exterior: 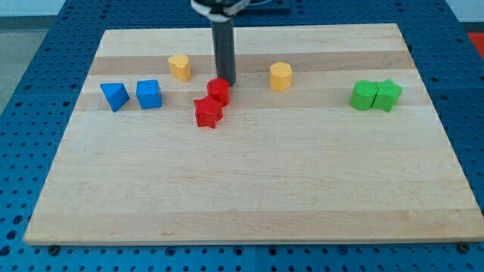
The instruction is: Move the red circle along with the red star towards the bottom side of the board
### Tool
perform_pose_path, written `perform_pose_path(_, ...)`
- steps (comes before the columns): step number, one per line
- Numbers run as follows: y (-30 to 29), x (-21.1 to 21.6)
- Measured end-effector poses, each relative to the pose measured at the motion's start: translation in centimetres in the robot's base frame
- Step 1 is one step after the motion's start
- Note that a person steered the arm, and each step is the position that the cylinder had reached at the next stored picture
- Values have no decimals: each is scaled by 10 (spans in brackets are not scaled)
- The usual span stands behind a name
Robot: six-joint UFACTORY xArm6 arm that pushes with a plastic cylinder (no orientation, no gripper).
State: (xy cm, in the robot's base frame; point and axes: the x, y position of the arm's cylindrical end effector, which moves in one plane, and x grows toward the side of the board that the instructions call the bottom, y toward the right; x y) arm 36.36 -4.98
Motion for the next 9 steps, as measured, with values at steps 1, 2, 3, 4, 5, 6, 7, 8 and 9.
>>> perform_pose_path(1,-8,38)
perform_pose_path(2,-9,73)
perform_pose_path(3,-36,71)
perform_pose_path(4,-58,71)
perform_pose_path(5,-81,85)
perform_pose_path(6,-87,100)
perform_pose_path(7,-106,103)
perform_pose_path(8,-128,118)
perform_pose_path(9,-128,125)
